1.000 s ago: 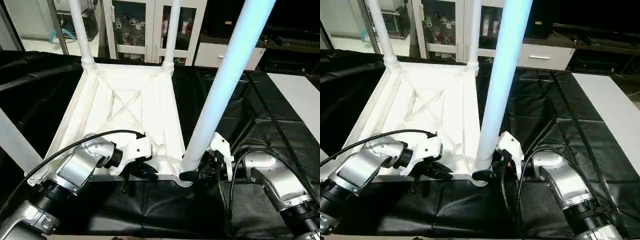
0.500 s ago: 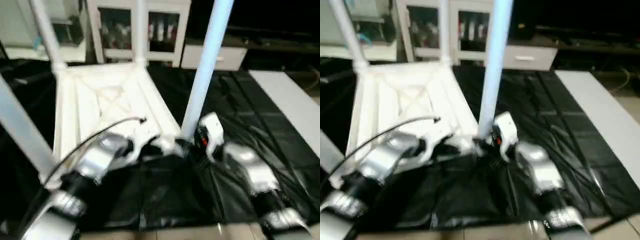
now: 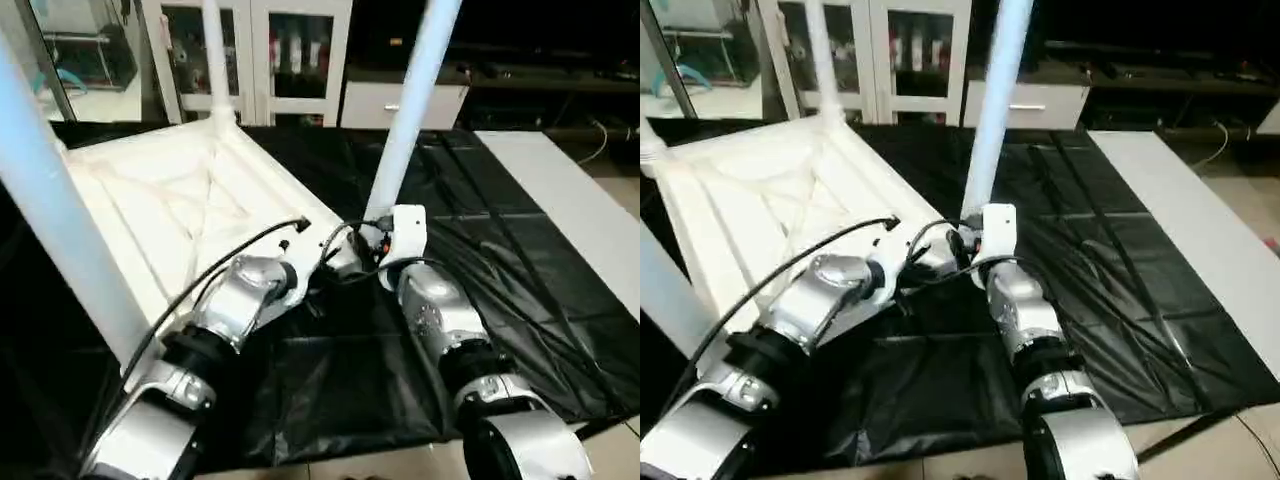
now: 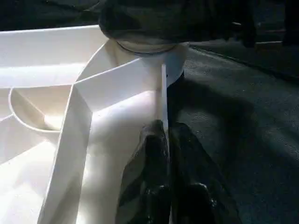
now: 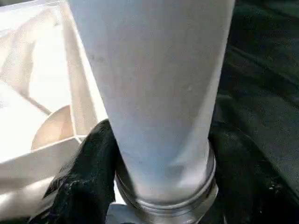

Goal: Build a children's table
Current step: Rotate leg to tighten

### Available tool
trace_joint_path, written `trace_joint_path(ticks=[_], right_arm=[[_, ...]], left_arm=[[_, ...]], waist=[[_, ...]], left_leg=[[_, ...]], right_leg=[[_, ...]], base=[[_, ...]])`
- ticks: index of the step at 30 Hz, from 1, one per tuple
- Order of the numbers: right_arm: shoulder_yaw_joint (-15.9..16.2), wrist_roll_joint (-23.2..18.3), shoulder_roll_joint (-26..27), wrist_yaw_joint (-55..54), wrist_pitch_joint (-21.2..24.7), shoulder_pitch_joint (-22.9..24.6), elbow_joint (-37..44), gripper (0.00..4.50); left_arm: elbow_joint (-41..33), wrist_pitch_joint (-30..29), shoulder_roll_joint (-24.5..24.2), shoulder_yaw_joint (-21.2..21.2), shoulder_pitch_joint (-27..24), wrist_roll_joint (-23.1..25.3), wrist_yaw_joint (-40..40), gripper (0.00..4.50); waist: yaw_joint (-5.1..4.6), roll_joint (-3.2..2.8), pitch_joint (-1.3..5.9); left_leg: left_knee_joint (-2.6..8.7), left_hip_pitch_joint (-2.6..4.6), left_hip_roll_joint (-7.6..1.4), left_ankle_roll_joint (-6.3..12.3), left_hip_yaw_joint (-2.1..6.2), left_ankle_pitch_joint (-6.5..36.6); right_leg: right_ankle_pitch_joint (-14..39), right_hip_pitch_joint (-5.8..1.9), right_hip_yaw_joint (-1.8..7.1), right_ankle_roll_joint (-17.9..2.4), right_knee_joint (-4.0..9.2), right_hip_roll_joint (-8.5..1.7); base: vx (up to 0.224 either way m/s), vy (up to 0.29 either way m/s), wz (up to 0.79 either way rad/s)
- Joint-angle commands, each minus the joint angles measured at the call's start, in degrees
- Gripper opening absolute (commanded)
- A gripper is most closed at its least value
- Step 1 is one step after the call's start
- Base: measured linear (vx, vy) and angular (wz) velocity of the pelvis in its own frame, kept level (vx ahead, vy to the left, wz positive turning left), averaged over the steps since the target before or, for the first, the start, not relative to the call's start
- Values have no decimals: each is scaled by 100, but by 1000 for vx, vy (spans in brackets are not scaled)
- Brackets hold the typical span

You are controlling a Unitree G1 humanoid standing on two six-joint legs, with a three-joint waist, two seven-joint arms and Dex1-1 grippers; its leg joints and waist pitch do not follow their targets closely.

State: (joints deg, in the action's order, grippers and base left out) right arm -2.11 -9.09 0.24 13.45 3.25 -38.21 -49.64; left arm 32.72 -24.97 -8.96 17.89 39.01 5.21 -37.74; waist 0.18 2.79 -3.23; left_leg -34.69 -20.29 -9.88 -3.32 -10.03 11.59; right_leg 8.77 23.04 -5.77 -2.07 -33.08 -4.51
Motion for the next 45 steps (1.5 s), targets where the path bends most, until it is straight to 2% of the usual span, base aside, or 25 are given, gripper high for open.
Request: trace_joint_path(ticks=[1,2,5,6,7,8,9,10,12,13,14,16,18,20,25,27,29,32,39,40,41,45], right_arm=[[452,-8,252,727,-155,-27,278,314],[497,-8,149,953,-233,67,407,328],[598,-61,-121,1346,-158,300,826,348],[661,-126,-282,1618,-53,438,1089,363],[821,-294,-710,2364,251,786,1739,372],[957,-321,-1010,2790,375,984,2082,377],[957,-321,-1010,2790,375,984,2082,384],[1045,-326,-1203,3053,442,1107,2289,384],[1230,-324,-2068,3925,535,1546,2958,384],[1230,-324,-2068,3925,535,1546,2958,384],[1244,-416,-2549,4434,650,1793,3345,384],[1235,-515,-2817,4718,782,1956,3626,384],[1219,-665,-3172,5062,1034,2134,3974,384],[1170,-810,-3428,5309,1225,2249,4193,384],[1116,-750,-3448,5269,1238,2167,4085,384],[1146,-698,-3383,5213,1229,2122,4031,384],[1342,-627,-3193,5212,1246,2033,3947,384],[1446,-615,-3085,5237,1247,1954,3836,384],[1563,-505,-2906,5320,1209,1772,3561,384],[1569,-496,-2898,5325,1208,1758,3537,368],[1586,-500,-2912,5368,1222,1750,3534,359],[1664,-463,-3014,5522,1182,1745,3493,334]], left_arm=[[79,39,35,104,26,90,68,0],[75,114,-1,128,5,97,-49,0],[-52,226,-143,222,-76,101,-332,0],[-145,199,-221,262,-126,73,-499,0],[-434,231,-460,405,-279,-16,-1005,0],[-612,134,-596,475,-368,-66,-1243,0],[-612,134,-596,475,-368,-66,-1243,0],[-723,71,-680,518,-423,-94,-1385,0],[-1092,281,-1076,756,-616,-119,-2052,0],[-1092,281,-1076,756,-616,-119,-2052,0],[-1282,356,-1270,847,-708,-138,-2373,0],[-1418,302,-1369,881,-762,-155,-2501,0],[-1620,261,-1523,911,-826,-233,-2727,0],[-1825,297,-1688,954,-897,-286,-2934,0],[-2094,222,-1844,963,-1002,-374,-3170,0],[-2162,193,-1861,969,-1028,-402,-3220,0],[-2416,124,-1915,1022,-1111,-529,-3414,0],[-2515,93,-1935,1038,-1135,-567,-3447,0],[-2632,12,-1983,1048,-1161,-568,-3492,0],[-2642,2,-1988,1049,-1162,-567,-3490,0],[-2640,-4,-1992,1044,-1159,-563,-3486,0],[-2653,-43,-2016,1026,-1153,-569,-3469,0]], waist=[[61,-8,386],[86,-12,390],[136,-37,400],[187,-30,424],[227,-80,413],[240,-72,412],[240,-72,412],[240,-71,408],[265,-98,377],[267,-91,360],[281,-114,330],[321,-100,323],[339,-84,319],[334,-71,324],[326,-31,340],[330,-40,350],[326,-43,356],[344,-48,363],[395,-38,358],[400,-41,358],[401,-18,360],[425,-33,372]], left_leg=[[463,5,-342,246,115,1263],[460,28,-348,289,103,1184],[457,-3,-341,366,96,972],[450,-4,-363,441,94,697],[454,16,-378,515,89,609],[457,9,-384,583,94,561],[457,9,-384,583,94,561],[456,25,-400,604,83,620],[480,27,-404,531,98,869],[490,35,-410,504,96,985],[504,62,-395,417,99,1261],[515,108,-413,310,100,1517],[527,112,-418,237,119,1647],[526,86,-410,249,124,1584],[502,63,-395,261,114,1378],[497,60,-395,258,116,1274],[502,53,-403,261,118,1165],[490,67,-400,282,101,1050],[492,71,-391,211,99,1136],[492,68,-391,198,102,1124],[490,65,-390,204,99,1104],[485,63,-392,236,97,954]], right_leg=[[1732,-287,356,-1043,376,-534],[1675,-266,356,-1093,372,-520],[1524,-305,357,-1127,351,-515],[1143,-330,357,-1166,290,-496],[919,-323,361,-1224,273,-479],[751,-351,359,-1282,245,-470],[751,-351,359,-1282,245,-470],[737,-320,363,-1341,251,-478],[1034,-342,358,-1264,295,-466],[1221,-331,357,-1226,318,-463],[1693,-311,355,-1136,383,-462],[2117,-281,366,-989,440,-477],[2280,-268,365,-918,444,-466],[2287,-282,368,-913,445,-477],[2244,-272,363,-926,435,-483],[2127,-271,359,-958,409,-481],[1905,-276,359,-1038,376,-476],[1693,-271,363,-1115,348,-471],[1925,-285,362,-1003,368,-481],[1951,-286,363,-984,372,-481],[1934,-290,362,-976,370,-478],[1709,-298,366,-1010,333,-472]], base=[[54,-33,3],[0,0,0],[0,0,0],[0,0,0],[0,0,0],[0,0,0],[0,0,0],[0,0,0],[0,0,0],[0,0,0],[0,0,0],[0,0,0],[0,0,0],[0,0,0],[0,0,0],[0,0,0],[0,0,0],[0,0,0],[0,0,0],[0,0,0],[0,0,0],[0,0,0]])
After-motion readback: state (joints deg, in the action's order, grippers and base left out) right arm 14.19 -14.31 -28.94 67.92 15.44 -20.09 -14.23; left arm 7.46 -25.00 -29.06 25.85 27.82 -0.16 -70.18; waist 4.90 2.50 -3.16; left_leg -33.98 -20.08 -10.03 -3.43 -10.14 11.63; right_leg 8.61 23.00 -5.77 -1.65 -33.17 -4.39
